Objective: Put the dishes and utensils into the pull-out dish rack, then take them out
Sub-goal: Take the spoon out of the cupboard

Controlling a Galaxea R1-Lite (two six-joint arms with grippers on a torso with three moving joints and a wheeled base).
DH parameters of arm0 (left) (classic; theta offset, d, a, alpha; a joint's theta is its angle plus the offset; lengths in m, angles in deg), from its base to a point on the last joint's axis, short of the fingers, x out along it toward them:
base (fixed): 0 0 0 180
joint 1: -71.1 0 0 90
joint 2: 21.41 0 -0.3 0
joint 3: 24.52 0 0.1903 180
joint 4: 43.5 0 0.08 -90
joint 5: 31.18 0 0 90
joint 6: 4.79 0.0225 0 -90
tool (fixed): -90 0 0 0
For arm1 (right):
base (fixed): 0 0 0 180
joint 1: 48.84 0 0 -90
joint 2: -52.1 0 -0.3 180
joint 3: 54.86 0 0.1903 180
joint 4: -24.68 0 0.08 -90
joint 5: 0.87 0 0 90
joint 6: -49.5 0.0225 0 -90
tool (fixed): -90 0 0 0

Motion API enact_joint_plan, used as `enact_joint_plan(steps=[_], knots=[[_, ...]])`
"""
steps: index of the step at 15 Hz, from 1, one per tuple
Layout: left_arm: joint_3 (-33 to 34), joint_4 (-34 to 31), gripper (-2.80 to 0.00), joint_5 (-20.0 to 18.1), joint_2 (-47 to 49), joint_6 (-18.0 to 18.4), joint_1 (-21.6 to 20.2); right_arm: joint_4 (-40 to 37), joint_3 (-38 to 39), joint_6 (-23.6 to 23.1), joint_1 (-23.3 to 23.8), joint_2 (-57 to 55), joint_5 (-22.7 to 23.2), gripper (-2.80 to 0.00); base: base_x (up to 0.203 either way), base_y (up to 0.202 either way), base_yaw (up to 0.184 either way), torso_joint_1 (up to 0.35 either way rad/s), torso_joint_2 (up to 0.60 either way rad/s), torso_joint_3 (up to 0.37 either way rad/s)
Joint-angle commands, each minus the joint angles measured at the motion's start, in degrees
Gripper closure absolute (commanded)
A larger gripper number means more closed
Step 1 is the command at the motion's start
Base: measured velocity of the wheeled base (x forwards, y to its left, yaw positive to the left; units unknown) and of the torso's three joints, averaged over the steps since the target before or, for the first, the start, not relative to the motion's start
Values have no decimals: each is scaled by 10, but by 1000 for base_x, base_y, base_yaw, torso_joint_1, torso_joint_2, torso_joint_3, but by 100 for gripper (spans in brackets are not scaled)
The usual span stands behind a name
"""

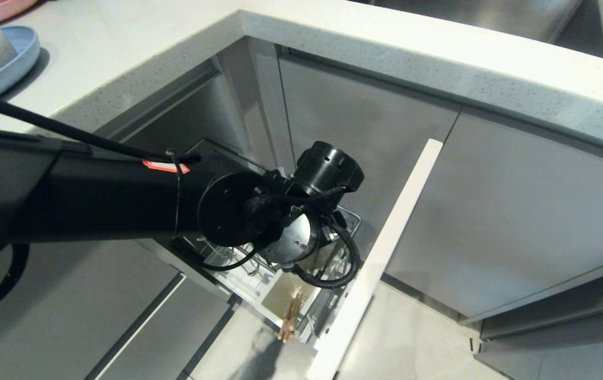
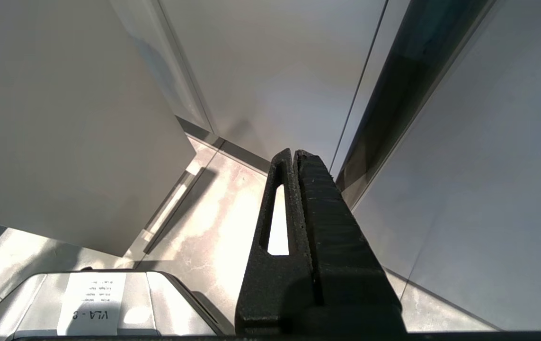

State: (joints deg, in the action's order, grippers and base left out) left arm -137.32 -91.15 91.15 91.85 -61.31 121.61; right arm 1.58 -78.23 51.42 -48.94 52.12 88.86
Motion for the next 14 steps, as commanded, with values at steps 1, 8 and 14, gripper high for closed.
enact_joint_plan(steps=[1, 8, 14], knots=[[0, -2, -280, 2, 2, -3, 0, 0, 1, 0, 0, 2, 0, 0, 0, 0, 0, 0, 0, 0], [0, -4, -280, 4, 0, -2, 0, 0, 1, 0, 0, 2, 0, 0, 0, 0, 0, 0, 0, 0], [1, -6, 0, 6, -1, -1, 0, 0, 1, 0, 0, 2, 0, 0, 0, 0, 0, 0, 0, 0]])
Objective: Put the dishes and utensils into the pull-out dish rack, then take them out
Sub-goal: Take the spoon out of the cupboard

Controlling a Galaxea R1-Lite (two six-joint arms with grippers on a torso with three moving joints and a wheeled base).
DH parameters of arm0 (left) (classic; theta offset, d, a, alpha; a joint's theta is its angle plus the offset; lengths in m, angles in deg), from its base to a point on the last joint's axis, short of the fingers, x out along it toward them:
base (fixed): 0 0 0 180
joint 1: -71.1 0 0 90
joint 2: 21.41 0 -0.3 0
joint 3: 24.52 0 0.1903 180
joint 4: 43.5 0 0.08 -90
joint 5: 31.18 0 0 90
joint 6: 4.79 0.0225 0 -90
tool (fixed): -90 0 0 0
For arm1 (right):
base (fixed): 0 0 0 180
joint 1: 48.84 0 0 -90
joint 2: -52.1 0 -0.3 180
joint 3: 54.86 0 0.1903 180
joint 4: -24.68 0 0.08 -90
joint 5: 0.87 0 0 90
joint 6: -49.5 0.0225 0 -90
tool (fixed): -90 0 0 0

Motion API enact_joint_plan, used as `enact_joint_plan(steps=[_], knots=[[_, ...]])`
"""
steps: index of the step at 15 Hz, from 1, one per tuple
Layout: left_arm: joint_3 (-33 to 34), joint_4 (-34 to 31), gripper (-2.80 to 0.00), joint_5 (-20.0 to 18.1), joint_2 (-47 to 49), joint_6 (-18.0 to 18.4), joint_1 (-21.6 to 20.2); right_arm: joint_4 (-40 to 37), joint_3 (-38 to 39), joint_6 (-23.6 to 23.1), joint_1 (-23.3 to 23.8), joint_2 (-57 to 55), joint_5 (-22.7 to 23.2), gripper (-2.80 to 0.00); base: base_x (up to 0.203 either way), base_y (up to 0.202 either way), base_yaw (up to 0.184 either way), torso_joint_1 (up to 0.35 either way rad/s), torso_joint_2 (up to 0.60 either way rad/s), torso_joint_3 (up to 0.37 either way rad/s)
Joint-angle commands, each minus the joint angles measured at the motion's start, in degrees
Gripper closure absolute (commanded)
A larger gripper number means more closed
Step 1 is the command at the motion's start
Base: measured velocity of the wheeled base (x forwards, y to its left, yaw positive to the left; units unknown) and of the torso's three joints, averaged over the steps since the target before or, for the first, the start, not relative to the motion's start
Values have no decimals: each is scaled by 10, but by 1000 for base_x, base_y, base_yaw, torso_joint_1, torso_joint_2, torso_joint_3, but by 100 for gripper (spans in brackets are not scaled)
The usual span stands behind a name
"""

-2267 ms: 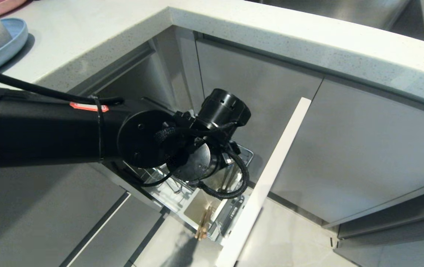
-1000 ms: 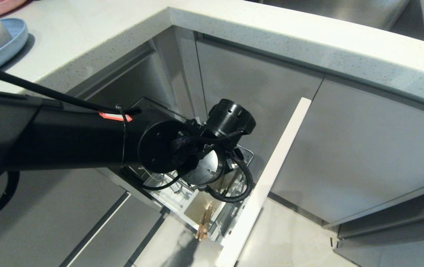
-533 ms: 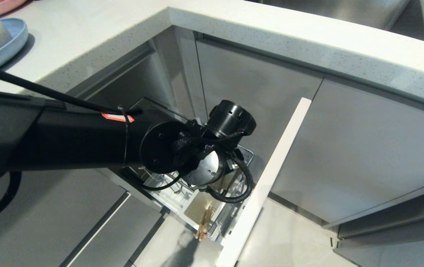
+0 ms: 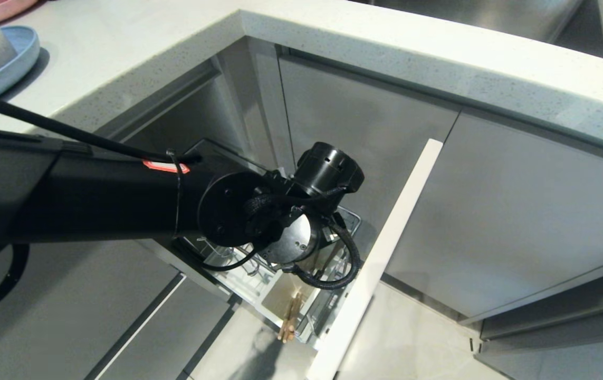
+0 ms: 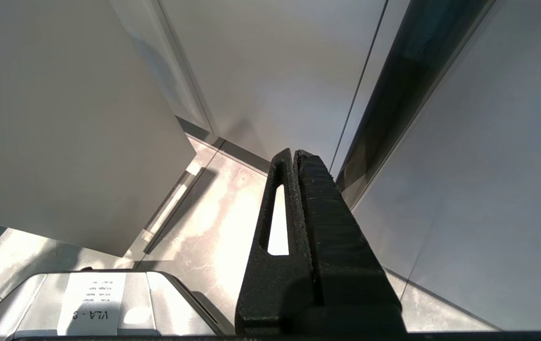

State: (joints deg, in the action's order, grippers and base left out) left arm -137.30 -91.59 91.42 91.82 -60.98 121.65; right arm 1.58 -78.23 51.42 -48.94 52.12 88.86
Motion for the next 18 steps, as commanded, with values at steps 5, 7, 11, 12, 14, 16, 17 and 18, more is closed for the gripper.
enact_joint_plan(steps=[5, 7, 11, 12, 14, 16, 17, 18], knots=[[-1, -2, 0, 14, -4, -3, 1, 0, 1, 0, 0, 2, 0, 0, 0, 0, 0, 0, 0, 0], [-1, -2, 0, 14, -4, -3, 1, 0, 1, 0, 0, 2, 0, 0, 0, 0, 0, 0, 0, 0], [-1, -2, 0, 14, -4, -3, 1, 1, 1, 0, 0, 2, 0, 0, 0, 0, 0, 0, 0, 0], [-1, -2, 0, 14, -4, -3, 1, 0, 1, 0, 0, 2, 0, 0, 0, 0, 0, 0, 0, 0], [-1, -3, 0, 14, -10, -3, 2, 0, 1, 0, -1, 2, 0, 0, 0, 0, 0, 0, 0, 0], [-2, -12, 0, 15, -28, -3, 7, 1, 1, 0, 0, 2, 0, 0, 0, 0, 0, 0, 0, 0], [-4, -22, 0, 16, -42, -2, 10, 0, 1, 0, 0, 2, 0, 0, 0, 0, 0, 0, 0, 0], [-6, -29, -280, 16, -52, -2, 11, 0, 1, 0, 0, 2, -1, 0, 0, 0, 0, 0, 0, 0]])
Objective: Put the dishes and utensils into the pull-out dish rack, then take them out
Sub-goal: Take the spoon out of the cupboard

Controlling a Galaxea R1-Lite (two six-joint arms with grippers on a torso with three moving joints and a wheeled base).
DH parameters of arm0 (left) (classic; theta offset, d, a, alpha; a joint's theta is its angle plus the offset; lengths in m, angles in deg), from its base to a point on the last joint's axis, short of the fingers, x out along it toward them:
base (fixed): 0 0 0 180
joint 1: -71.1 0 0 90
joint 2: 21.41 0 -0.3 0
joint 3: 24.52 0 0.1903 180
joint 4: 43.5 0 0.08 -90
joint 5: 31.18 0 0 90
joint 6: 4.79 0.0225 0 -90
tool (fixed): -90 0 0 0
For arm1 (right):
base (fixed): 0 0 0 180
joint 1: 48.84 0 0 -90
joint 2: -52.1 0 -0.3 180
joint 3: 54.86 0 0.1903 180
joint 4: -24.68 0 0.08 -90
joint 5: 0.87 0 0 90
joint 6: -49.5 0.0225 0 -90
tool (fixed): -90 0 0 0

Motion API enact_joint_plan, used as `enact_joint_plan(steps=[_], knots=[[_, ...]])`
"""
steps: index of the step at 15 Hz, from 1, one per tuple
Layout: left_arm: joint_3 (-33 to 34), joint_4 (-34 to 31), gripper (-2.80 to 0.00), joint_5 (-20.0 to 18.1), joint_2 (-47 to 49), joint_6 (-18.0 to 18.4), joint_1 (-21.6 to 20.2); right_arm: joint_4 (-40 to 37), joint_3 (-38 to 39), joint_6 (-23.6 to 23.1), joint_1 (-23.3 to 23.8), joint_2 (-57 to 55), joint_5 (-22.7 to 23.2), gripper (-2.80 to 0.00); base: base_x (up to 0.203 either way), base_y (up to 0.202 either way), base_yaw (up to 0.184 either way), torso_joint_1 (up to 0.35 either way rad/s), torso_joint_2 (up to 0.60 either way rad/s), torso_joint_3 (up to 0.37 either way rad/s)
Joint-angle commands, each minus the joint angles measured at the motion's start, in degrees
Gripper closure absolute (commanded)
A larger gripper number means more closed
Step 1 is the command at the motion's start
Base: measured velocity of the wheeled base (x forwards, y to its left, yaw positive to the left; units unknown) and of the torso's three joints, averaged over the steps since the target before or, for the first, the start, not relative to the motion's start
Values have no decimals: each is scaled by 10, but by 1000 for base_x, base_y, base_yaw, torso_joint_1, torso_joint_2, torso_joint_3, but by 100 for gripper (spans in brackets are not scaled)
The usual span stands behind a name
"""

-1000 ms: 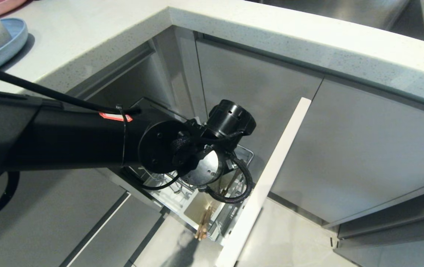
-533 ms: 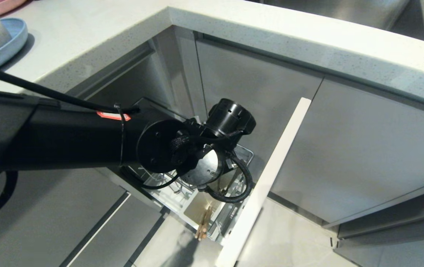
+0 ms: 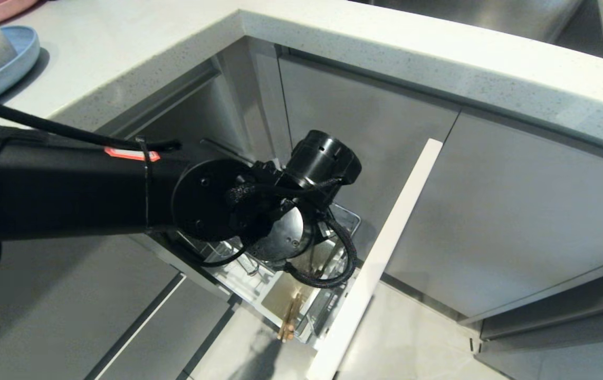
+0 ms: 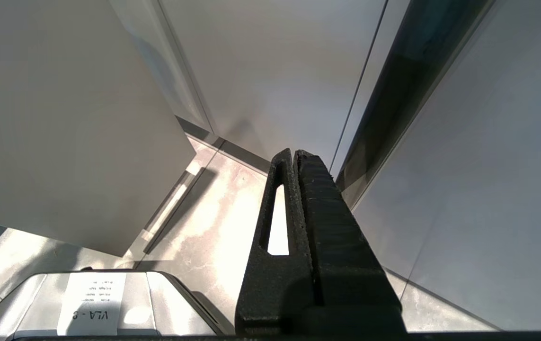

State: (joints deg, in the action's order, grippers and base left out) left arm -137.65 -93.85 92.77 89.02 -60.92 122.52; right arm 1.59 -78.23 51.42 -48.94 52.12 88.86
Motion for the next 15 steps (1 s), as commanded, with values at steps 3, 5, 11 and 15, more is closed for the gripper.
enact_joint_plan(steps=[3, 5, 11, 15], knots=[[-10, -11, -280, 2, -31, -4, 2, 1, 1, 0, 0, 2, 0, 0, 0, 0, 0, 0, 0, 0], [-12, -10, -280, 0, -27, -6, 0, 0, 1, 0, 0, 2, 0, 0, 0, 0, 0, 0, 0, 0], [-32, -9, -280, -11, 17, -8, -16, 0, 1, 0, -1, 2, 0, 0, 0, 0, 0, 0, 0, 0], [-65, -18, -280, -36, 24, -24, -24, 0, 1, 0, 0, 2, 0, 0, 0, 0, 0, 0, 0, 0]])
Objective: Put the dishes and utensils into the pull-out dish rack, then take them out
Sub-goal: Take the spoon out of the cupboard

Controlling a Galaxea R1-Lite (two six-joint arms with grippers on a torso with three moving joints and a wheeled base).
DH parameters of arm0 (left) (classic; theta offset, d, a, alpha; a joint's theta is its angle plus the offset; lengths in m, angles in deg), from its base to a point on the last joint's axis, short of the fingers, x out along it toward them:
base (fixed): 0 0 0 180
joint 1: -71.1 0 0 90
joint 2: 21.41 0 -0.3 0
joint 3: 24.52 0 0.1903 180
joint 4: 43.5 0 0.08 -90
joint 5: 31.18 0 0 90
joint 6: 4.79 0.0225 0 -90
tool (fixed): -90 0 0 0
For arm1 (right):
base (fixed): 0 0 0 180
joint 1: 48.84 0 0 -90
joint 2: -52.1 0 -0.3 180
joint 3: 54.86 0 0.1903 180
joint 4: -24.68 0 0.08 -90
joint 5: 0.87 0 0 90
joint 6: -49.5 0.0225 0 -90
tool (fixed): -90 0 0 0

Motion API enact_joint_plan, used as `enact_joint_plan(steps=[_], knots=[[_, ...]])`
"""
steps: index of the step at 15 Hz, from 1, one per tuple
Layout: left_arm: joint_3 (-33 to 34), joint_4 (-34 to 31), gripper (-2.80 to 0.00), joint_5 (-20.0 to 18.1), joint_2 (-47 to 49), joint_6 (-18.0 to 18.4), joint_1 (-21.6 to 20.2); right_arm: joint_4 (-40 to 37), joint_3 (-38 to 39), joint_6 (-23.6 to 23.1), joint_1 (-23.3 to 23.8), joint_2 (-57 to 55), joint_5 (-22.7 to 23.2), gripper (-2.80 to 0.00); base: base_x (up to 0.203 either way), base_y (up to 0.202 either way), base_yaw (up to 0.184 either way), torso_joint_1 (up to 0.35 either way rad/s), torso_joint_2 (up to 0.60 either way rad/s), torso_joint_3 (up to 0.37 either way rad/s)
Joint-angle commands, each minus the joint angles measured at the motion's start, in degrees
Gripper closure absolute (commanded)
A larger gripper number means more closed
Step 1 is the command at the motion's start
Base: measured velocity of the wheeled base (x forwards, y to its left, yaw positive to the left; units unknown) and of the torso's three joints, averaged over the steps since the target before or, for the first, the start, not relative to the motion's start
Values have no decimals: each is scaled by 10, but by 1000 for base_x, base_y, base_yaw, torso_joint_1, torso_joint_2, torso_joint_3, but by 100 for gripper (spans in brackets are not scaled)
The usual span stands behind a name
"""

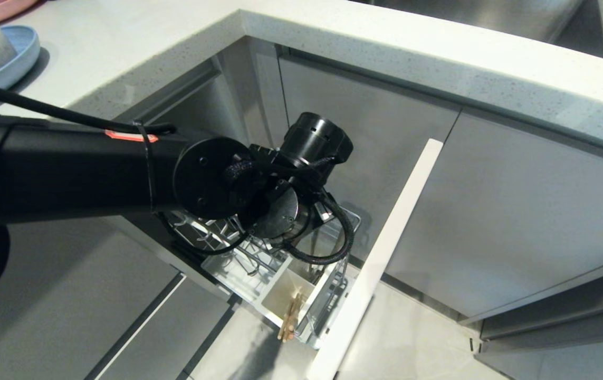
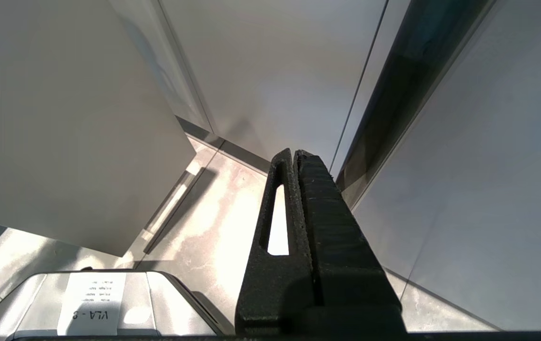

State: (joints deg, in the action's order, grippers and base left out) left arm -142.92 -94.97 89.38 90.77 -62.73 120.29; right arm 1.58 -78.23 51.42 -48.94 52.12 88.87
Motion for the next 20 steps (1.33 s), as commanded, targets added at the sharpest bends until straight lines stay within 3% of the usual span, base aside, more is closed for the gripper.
enact_joint_plan(steps=[1, 7, 14, 20], knots=[[-20, -17, -280, -5, 7, -9, -1, 0, 1, 0, -1, 2, 0, 0, 0, 0, 0, 0, 0, 0], [-77, -93, -280, -21, 31, -48, 5, 1, 1, 0, 0, 2, 0, 0, 0, 0, 0, 0, 0, 0], [-89, -103, -280, -65, 51, -73, -9, 0, 1, 0, -1, 2, 0, 0, 0, 0, 0, 0, 0, 0], [-92, -102, -280, -68, 52, -82, -16, 1, 1, 0, 0, 2, 0, 0, 0, 0, 0, 0, 0, 0]])
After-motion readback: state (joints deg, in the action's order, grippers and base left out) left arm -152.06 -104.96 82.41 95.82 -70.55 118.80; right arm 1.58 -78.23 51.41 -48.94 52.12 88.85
